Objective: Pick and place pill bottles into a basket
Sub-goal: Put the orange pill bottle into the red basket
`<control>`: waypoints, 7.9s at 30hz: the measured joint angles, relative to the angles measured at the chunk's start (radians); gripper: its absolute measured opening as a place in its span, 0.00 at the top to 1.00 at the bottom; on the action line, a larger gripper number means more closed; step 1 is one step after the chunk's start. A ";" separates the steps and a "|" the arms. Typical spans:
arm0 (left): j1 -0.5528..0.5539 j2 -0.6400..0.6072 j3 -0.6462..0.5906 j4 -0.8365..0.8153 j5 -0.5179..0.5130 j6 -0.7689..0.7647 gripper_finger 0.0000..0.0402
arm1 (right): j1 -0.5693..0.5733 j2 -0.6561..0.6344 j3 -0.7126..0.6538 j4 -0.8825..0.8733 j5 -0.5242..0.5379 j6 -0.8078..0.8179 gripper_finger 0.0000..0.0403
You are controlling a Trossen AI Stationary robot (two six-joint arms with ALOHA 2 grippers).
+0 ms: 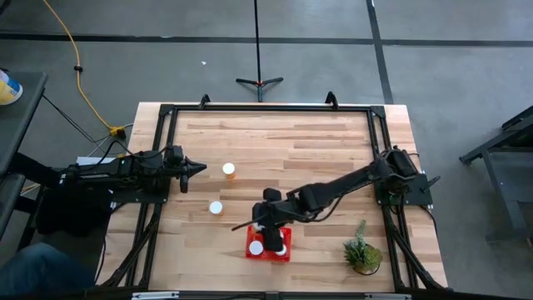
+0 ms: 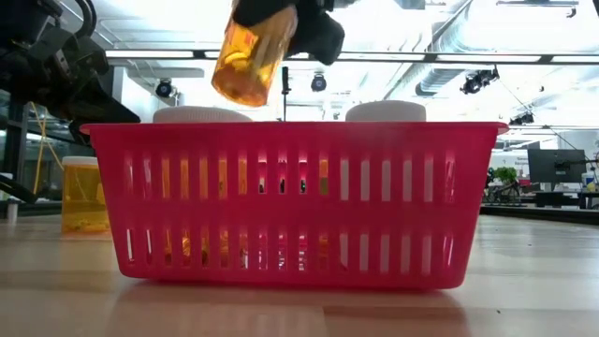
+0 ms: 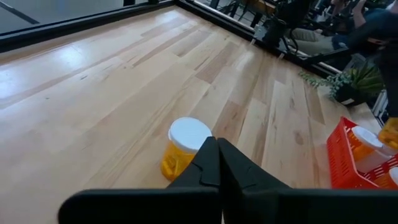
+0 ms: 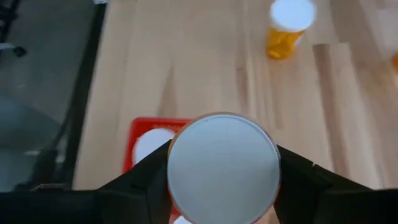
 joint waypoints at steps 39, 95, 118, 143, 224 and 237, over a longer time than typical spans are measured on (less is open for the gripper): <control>0.000 0.000 0.000 0.000 0.006 -0.008 0.89 | 0.051 0.058 -0.002 -0.016 0.029 0.051 0.52; 0.000 0.000 0.000 0.000 0.008 -0.008 0.82 | 0.031 0.136 -0.001 -0.025 -0.007 -0.006 0.44; 0.000 0.000 0.000 -0.001 0.008 -0.008 0.81 | 0.030 0.136 -0.001 -0.023 -0.066 0.002 0.31; 0.000 0.000 0.000 0.000 0.008 0.017 0.91 | -0.061 -0.045 0.000 0.128 0.047 0.055 0.29; 0.000 0.475 0.095 0.546 -0.011 0.062 0.36 | -0.698 -1.081 -1.339 1.093 -0.040 0.107 0.79; 0.001 0.902 0.509 0.107 -0.023 0.231 0.19 | -0.698 -1.081 -1.339 1.093 -0.066 0.090 0.79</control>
